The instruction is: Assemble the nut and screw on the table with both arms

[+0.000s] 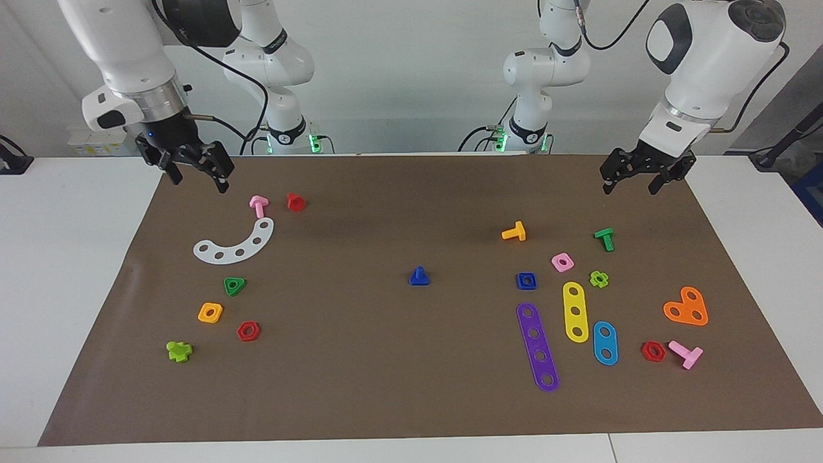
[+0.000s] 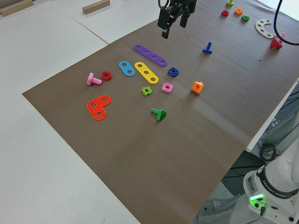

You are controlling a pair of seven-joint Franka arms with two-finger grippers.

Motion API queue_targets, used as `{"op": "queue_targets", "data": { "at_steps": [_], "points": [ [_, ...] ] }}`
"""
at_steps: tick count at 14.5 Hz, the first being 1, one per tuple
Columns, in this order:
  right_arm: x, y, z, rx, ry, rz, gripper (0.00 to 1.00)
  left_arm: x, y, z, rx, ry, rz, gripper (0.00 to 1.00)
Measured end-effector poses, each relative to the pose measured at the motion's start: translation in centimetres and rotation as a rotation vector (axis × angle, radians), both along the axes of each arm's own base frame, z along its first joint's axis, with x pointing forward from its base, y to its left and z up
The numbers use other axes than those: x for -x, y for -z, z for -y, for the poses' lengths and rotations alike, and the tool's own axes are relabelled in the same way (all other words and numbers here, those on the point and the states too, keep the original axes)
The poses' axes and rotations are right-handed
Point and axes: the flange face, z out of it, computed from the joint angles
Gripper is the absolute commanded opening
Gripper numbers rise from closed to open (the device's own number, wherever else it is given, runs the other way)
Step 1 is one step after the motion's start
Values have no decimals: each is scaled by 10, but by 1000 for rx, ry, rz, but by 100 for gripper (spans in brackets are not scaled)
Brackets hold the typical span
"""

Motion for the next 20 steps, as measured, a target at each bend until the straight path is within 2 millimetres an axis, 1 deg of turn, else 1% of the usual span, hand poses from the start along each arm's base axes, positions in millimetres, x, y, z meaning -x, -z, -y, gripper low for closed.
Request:
{"op": "queue_targets", "data": {
  "at_steps": [1, 3, 5, 7, 8, 11, 14, 15, 16, 19, 20],
  "points": [
    [4, -5, 5, 0, -2, -5, 100, 0, 1, 0, 0, 1, -2, 100],
    [5, -6, 6, 0, -3, -5, 100, 1, 6, 5, 0, 8, -6, 100],
    [4, -4, 4, 0, -8, -8, 100, 1, 16, 19, 0, 31, 1, 100],
    [4, -3, 2, -2, -10, -17, 100, 2, 34, 38, -1, 56, -9, 100],
    [5, -2, 1, -12, -11, -26, 100, 3, 44, 44, -2, 63, -16, 100],
    [7, 0, -2, -33, -12, -49, 100, -4, 73, 50, -1, 51, -22, 100],
    [7, 2, -2, -29, -13, -54, 100, -15, 118, 64, 7, 2, 18, 100],
    [7, 3, -3, -23, -15, -55, 100, -17, 129, 68, 9, -3, 22, 100],
    [7, 3, -4, -19, -18, -56, 100, -18, 138, 71, 10, -5, 21, 100],
    [7, 4, -6, -18, -21, -57, 100, -22, 150, 76, 12, -15, 22, 97],
    [7, 4, -6, -18, -21, -57, 100, -23, 155, 81, 13, -21, 22, 96]
  ]
}}
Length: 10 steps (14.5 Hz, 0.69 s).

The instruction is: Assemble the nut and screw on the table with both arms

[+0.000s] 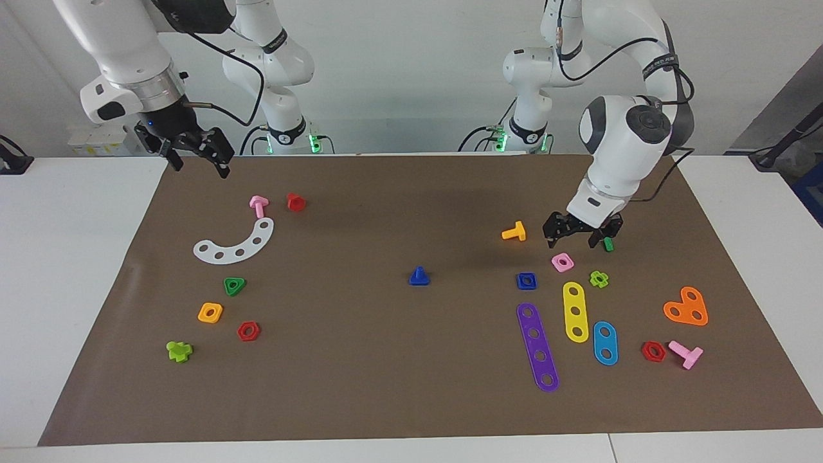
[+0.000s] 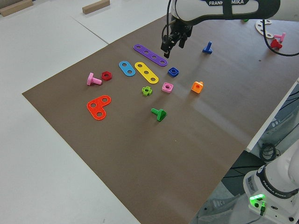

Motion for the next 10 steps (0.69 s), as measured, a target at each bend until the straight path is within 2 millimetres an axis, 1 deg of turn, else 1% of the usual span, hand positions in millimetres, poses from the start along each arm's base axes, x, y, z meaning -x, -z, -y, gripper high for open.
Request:
{"op": "queue_targets", "data": {
  "at_steps": [3, 6, 7, 8, 10],
  "points": [
    [0, 0, 0, 0, -1, 0, 100, -1, 33, 19, 5, -7, 3, 95],
    [0, 1, -1, -1, -1, -1, 100, -5, 81, 37, 12, 8, 10, 93],
    [0, 1, -1, -3, -1, -1, 100, -6, 94, 42, 13, 10, 7, 92],
    [0, 1, -1, -7, 0, -1, 100, -7, 102, 45, 14, 10, 8, 91],
    [0, 1, -1, -8, 0, -2, 100, -11, 108, 46, 20, 1, 26, 89]
  ]
}}
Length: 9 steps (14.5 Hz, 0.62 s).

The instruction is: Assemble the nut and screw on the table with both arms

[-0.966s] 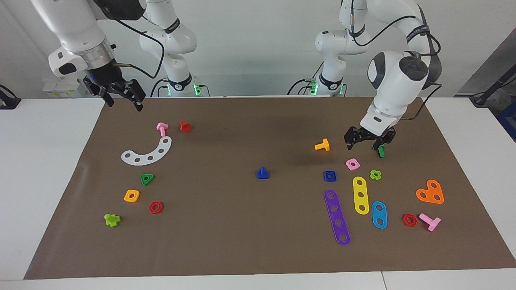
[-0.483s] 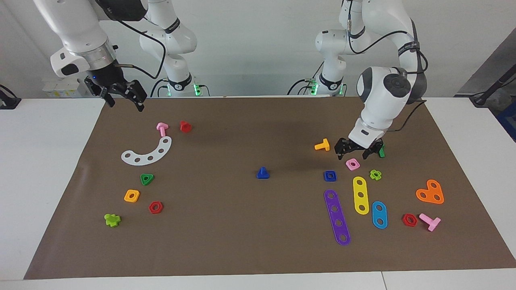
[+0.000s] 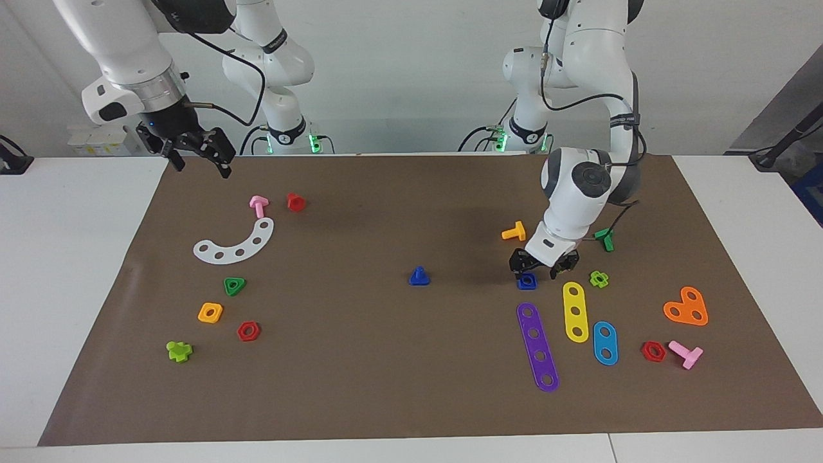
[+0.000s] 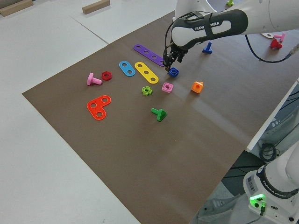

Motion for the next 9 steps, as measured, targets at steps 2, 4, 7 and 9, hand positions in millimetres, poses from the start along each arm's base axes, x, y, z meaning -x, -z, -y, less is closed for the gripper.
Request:
{"op": "queue_targets", "data": {
  "at_steps": [2, 4, 7, 9],
  "points": [
    [0, 1, 0, 0, 1, -1, 100, -1, 2, 1, 3, -8, 8, 85],
    [0, 1, 0, 0, 1, -2, 100, 0, 4, 1, 2, -9, 5, 81],
    [0, 1, 0, 0, 1, -2, 100, 1, 12, 3, 0, -7, -8, 76],
    [0, 1, 0, 0, 1, -2, 100, 3, 20, 4, -2, -5, -15, 73]
  ]
}}
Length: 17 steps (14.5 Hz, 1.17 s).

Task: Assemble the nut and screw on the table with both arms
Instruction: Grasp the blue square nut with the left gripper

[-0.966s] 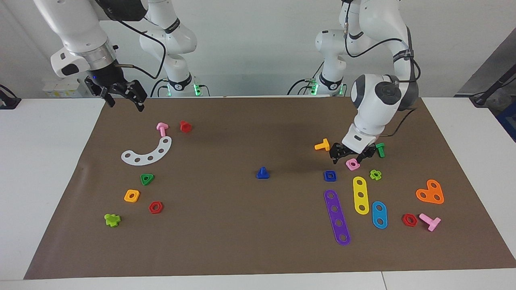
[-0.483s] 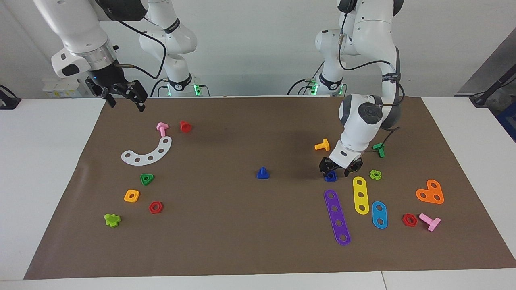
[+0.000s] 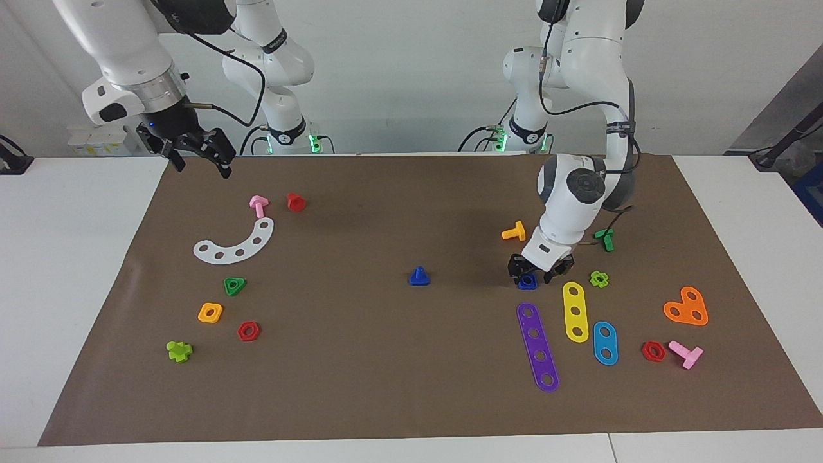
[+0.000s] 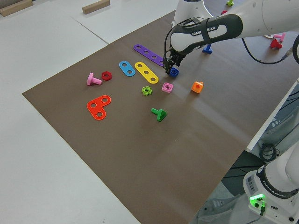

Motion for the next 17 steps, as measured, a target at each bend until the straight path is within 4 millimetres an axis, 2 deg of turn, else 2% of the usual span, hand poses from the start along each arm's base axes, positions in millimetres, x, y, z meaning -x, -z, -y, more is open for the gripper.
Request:
{"op": "queue_targets", "data": {
  "at_steps": [10, 14, 17],
  "points": [
    [0, 0, -1, 0, -2, 0, 100, 6, 8, 6, -5, 13, -14, 64],
    [0, 0, -1, 0, -2, 0, 100, 7, 10, 6, -12, 21, -18, 56],
    [0, 0, -1, 0, -2, 0, 100, 7, 10, 6, -22, 31, -16, 46]
  ]
}}
